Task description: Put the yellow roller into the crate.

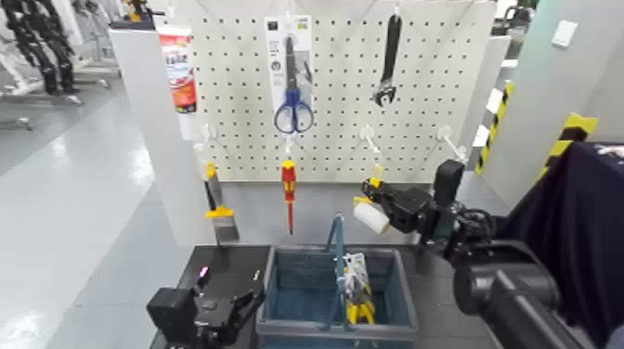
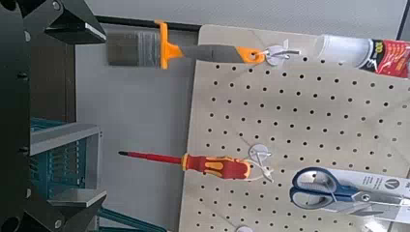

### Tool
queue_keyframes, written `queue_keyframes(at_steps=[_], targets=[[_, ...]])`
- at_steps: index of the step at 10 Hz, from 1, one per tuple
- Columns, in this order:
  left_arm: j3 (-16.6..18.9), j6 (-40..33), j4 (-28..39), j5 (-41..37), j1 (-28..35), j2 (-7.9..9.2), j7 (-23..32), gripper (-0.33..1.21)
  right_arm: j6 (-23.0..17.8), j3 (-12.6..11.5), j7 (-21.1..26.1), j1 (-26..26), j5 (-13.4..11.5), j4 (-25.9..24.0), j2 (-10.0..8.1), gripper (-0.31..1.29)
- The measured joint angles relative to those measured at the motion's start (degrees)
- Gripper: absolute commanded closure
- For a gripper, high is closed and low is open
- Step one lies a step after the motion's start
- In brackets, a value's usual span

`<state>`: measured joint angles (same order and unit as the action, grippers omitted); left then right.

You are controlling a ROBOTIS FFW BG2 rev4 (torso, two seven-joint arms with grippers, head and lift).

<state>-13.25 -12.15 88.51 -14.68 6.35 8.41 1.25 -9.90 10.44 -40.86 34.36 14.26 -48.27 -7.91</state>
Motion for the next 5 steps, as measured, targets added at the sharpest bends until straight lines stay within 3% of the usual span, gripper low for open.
queue_keyframes(at_steps=[5], targets=[[0.33, 0.13, 0.09, 0.0, 0.42, -0.24, 0.06, 0.17, 3.14, -0.88, -0.51, -5.54, 2.09, -11.53, -0.67, 1.26]])
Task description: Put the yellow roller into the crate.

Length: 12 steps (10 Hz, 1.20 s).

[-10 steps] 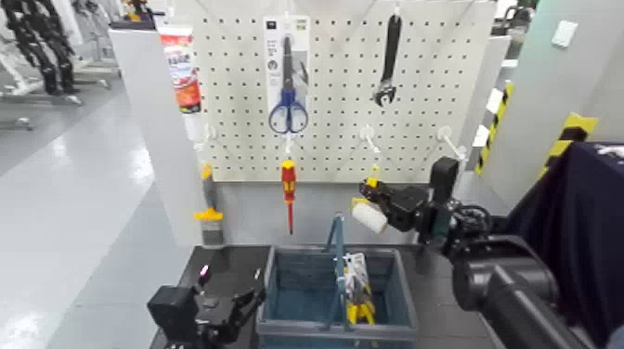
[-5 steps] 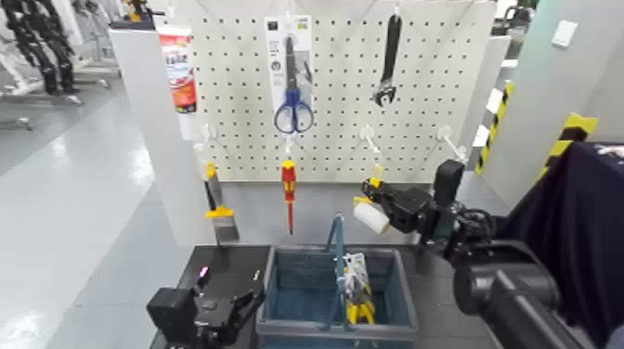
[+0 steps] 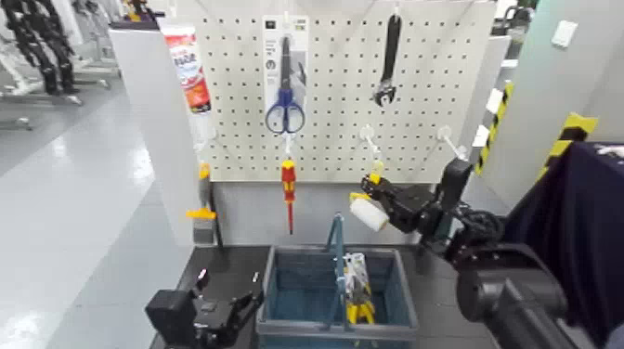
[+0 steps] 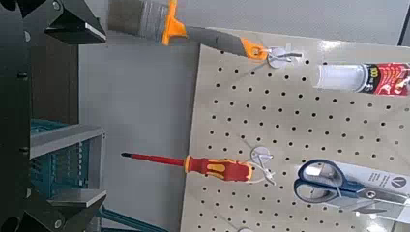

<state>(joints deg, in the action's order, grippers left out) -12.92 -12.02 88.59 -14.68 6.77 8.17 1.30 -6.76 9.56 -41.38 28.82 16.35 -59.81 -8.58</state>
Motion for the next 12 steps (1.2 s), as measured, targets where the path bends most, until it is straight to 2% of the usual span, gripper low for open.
queue_keyframes(at_steps=[5, 9, 10, 12], targets=[[0.17, 0.15, 0.09, 0.07, 0.26, -0.07, -0.01, 0.17, 3.68, -2.34, 1.21, -6.13, 0.75, -13.65, -0.38, 1.26], [0.36, 0.25, 0.09, 0.04, 0.43, -0.25, 0.0, 0.17, 10.58, -5.36, 3.74, -13.58, 0.25, -25.61, -0.31, 1.26], [0.35, 0.34, 0.09, 0.04, 0.4, -0.26, -0.01, 0.17, 11.71, -6.3, 4.17, -15.32, 0.8, -27.24, 0.06, 1.26], [0.35, 0.42, 0.18, 0.03, 0.36, -0.25, -0.03, 0.17, 12.63, -7.69, 4.87, -17.76, 3.96, -27.15, 0.89, 1.26]])
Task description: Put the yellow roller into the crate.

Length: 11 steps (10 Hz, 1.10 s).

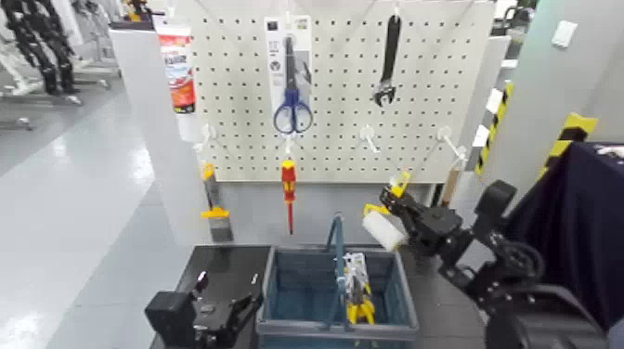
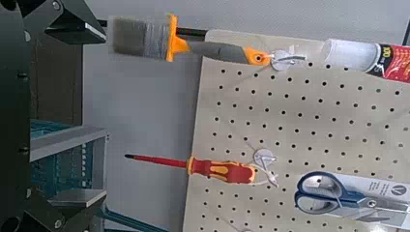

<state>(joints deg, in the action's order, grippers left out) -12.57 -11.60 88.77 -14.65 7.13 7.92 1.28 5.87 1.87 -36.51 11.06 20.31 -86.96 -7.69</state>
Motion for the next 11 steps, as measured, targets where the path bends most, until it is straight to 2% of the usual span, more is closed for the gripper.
queue_keyframes(at_steps=[3, 7, 9, 11], targets=[[0.07, -0.1, 0.0, 0.0, -0.01, 0.02, -0.05, 0.17, -0.15, 0.13, -0.12, -0.91, 4.14, 4.77, 0.89, 1.26], [-0.22, -0.27, -0.09, -0.03, -0.18, 0.17, -0.1, 0.17, -0.68, 3.45, -0.24, 0.2, 9.79, 14.42, 1.51, 1.26], [-0.47, -0.28, -0.12, -0.12, -0.41, 0.35, -0.14, 0.17, -0.23, 5.73, 0.22, 1.07, 11.26, 17.83, 1.66, 1.26], [-0.64, -0.38, -0.17, -0.2, -0.58, 0.49, -0.14, 0.17, 0.72, 7.32, 0.73, 1.61, 12.09, 19.12, 1.71, 1.25]])
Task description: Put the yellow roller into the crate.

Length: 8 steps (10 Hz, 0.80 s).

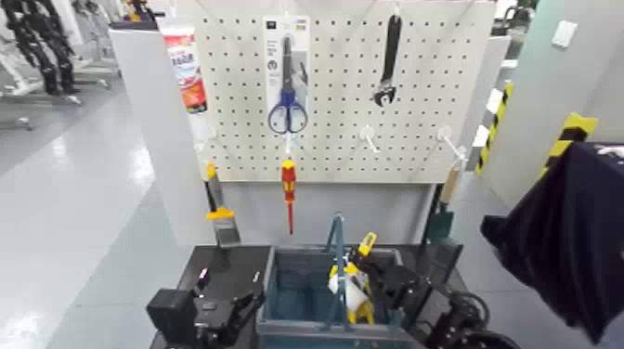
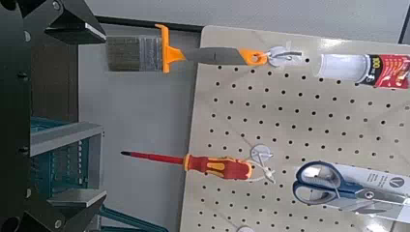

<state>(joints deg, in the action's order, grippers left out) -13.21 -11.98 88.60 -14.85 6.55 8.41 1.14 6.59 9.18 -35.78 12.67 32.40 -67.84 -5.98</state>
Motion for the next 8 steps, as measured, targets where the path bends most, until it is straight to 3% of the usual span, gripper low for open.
queue_keyframes(at_steps=[2, 3, 5, 7, 8], targets=[[-0.05, -0.11, -0.08, -0.08, -0.04, 0.11, 0.0, 0.17, 1.74, 0.72, 0.34, 0.25, 0.02, -0.04, -0.04, 1.17], [-0.06, -0.14, -0.09, -0.09, -0.04, 0.11, 0.0, 0.17, 3.03, 0.8, 0.57, 0.31, -0.12, -0.36, -0.07, 1.03], [0.02, -0.2, -0.09, -0.1, -0.04, 0.12, 0.0, 0.17, 4.96, 0.59, 0.63, 0.3, -0.62, -1.08, -0.1, 0.59], [0.07, -0.23, -0.09, -0.16, -0.02, 0.11, 0.0, 0.17, 6.52, -0.35, 0.62, 0.08, -3.11, -2.91, -0.16, -0.01], [0.11, -0.24, -0.09, -0.18, 0.05, 0.06, 0.0, 0.17, 7.49, -1.27, 0.69, -0.2, -5.69, -4.62, -0.17, 0.04]])
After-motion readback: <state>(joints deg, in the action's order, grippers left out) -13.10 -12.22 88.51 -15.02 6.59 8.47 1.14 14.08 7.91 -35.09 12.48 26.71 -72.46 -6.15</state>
